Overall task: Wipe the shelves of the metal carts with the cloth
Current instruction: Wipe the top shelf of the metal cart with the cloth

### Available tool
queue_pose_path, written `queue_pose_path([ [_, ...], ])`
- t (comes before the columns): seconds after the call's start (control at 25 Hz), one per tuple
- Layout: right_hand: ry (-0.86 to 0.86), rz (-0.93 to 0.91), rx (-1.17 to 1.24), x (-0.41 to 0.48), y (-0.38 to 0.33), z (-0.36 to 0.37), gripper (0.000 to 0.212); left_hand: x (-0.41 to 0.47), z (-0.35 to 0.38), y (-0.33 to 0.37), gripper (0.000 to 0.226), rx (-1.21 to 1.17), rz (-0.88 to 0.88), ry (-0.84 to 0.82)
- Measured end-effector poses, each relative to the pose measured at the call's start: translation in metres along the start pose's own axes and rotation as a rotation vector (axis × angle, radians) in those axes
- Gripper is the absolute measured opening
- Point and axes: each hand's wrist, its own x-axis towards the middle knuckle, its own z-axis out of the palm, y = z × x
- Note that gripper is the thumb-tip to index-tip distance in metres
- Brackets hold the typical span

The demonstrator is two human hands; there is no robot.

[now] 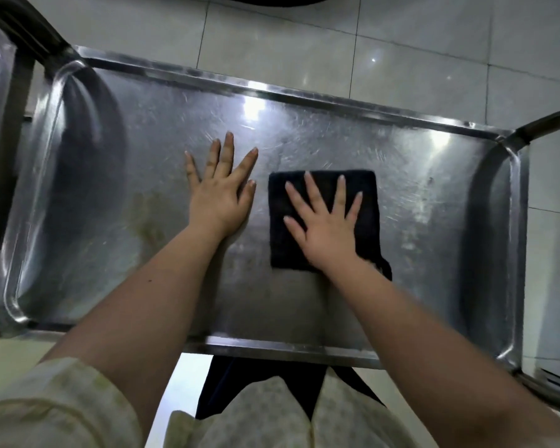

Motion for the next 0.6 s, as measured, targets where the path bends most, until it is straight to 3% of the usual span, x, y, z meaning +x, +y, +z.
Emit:
queue_pose_path([
  [0.08,-0.039,0.162,0.073,0.082,0.008,-0.021,0.062,-0.001,0.002,0.001,0.058,0.008,-0.057,0.025],
  [0.2,-0.058,0.178,0.051,0.122,0.015,-0.031,0.067,0.002,0.004,0.003,0.061,0.082,-0.099,-0.012],
  [0.44,0.070,-0.058,-0.021,-0.031,0.009,0.015,0.069,0.002,0.001,0.005,0.062,0.103,-0.107,-0.046],
  [0.6,-0.021,-0.166,-0.060,-0.146,-0.011,0.036,0.073,0.001,-0.001,0.009,0.062,0.091,-0.103,-0.051],
])
